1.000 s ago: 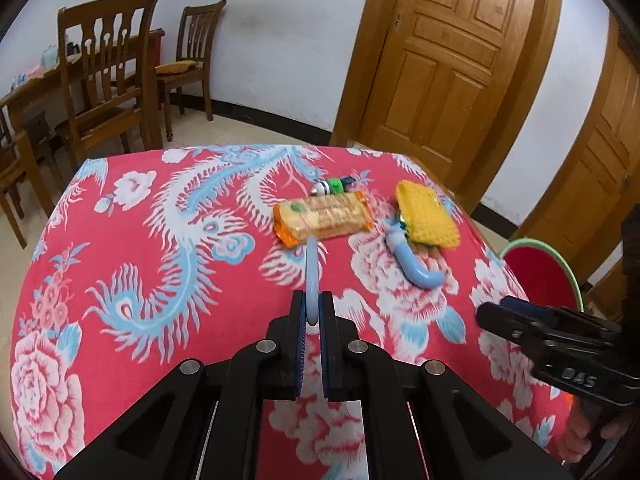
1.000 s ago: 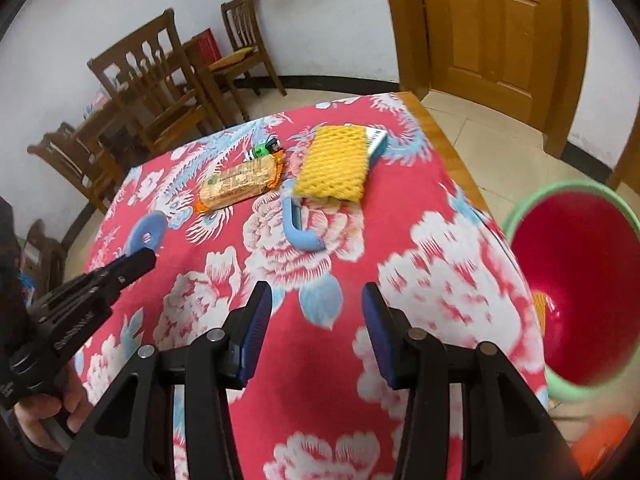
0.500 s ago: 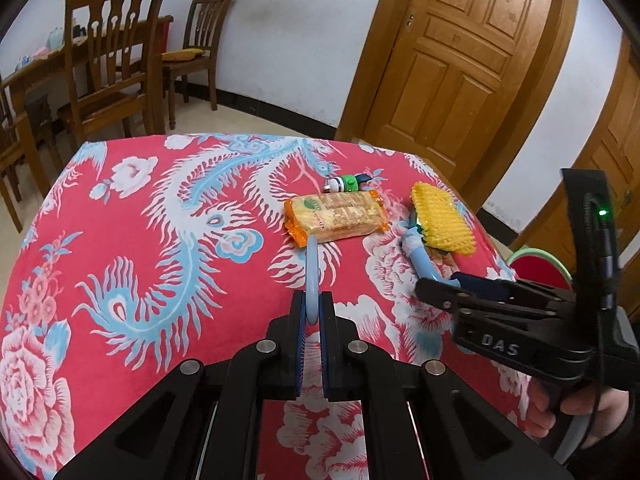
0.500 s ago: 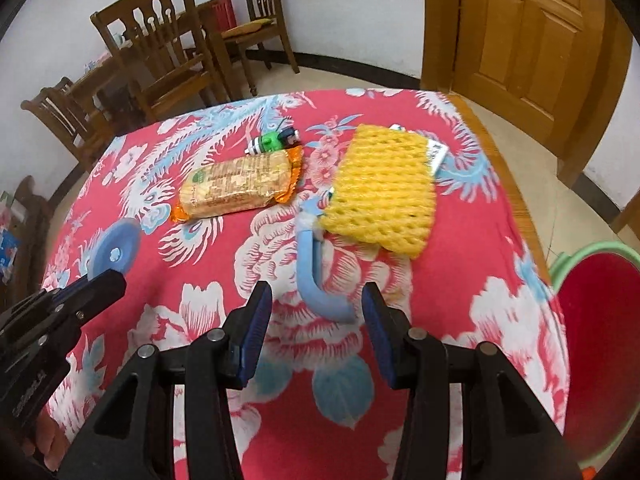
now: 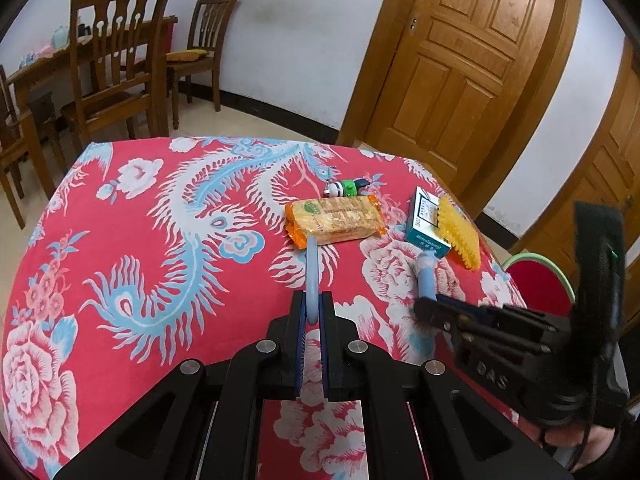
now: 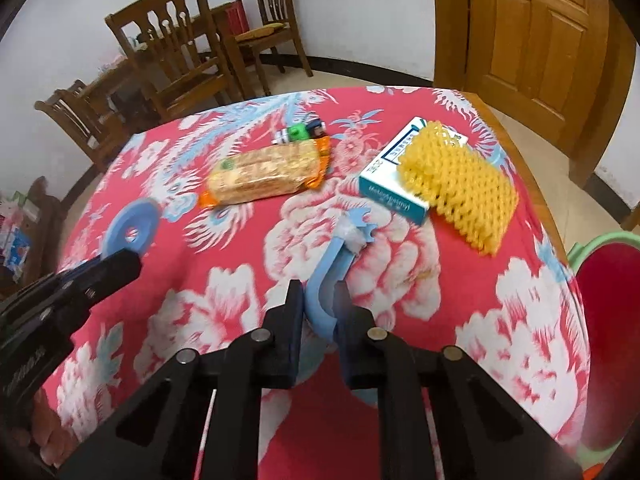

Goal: Collect trash
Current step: 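Carry the hook and disc over the red bin and open both tools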

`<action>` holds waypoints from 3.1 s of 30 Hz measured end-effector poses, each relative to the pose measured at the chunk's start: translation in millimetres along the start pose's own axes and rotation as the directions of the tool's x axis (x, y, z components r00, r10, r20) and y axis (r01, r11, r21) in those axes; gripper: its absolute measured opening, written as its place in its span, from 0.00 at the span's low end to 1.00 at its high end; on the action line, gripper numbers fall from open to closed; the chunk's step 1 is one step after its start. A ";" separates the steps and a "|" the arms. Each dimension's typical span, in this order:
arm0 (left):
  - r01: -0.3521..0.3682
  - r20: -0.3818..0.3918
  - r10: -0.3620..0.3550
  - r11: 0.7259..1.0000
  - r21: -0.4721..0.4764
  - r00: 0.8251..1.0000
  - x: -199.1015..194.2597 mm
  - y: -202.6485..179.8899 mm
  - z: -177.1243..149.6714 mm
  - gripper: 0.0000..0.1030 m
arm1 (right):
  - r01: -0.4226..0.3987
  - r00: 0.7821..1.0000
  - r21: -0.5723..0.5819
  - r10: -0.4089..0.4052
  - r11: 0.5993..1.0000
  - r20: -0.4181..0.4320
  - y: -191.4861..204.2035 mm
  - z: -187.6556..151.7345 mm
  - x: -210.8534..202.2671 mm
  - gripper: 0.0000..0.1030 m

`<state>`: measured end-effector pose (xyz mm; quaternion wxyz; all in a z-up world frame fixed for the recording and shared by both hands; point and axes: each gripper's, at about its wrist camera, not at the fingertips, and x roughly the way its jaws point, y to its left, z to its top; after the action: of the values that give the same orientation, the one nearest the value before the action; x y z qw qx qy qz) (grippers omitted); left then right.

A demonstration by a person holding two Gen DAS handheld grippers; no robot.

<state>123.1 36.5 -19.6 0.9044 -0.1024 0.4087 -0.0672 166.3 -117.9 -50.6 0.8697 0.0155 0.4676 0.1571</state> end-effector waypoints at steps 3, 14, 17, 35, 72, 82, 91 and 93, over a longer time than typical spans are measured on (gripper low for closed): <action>0.000 0.005 0.000 1.000 0.004 1.000 -4.0 -3.3 -0.1 0.05 | -0.038 0.999 0.015 0.038 0.999 0.020 0.6 -8.0 -13.7 0.17; 0.022 0.014 -0.022 0.999 0.029 1.000 -18.3 -23.0 -5.3 0.05 | -0.145 0.986 0.086 0.136 0.986 0.102 -0.2 -43.3 -70.2 0.17; 0.031 0.016 -0.032 0.999 0.037 0.999 -22.0 -29.7 -6.7 0.05 | -0.154 0.983 0.099 0.142 0.983 0.121 -4.1 -49.4 -82.2 0.17; 0.093 0.000 -0.094 0.987 0.132 0.996 -26.9 -88.3 -12.3 0.05 | -0.150 0.970 0.191 0.107 0.970 0.220 -47.9 -72.5 -130.6 0.17; 0.249 -0.093 -0.231 0.908 0.338 0.969 17.0 -237.0 -13.9 0.05 | -0.038 0.959 0.491 -0.107 0.870 0.262 -191.8 -106.5 -161.7 0.17; 0.268 -0.122 -0.239 0.895 0.358 0.963 31.3 -255.3 -19.4 0.05 | 0.007 0.964 0.549 -0.152 0.836 0.220 -219.2 -117.7 -149.0 0.17; 0.292 -0.160 -0.249 0.878 0.378 0.955 46.4 -272.2 -27.2 0.05 | 0.002 0.970 0.610 -0.149 0.792 0.191 -241.3 -129.1 -138.3 0.18; 0.297 -0.169 -0.250 0.875 0.381 0.953 49.4 -276.4 -29.0 0.05 | -0.005 0.970 0.625 -0.149 0.780 0.194 -245.1 -131.2 -139.0 0.18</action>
<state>123.3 -245.5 -7.7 0.8623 0.0330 0.4187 -0.2829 51.1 -406.5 -54.6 0.8699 0.3012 0.3883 -0.0423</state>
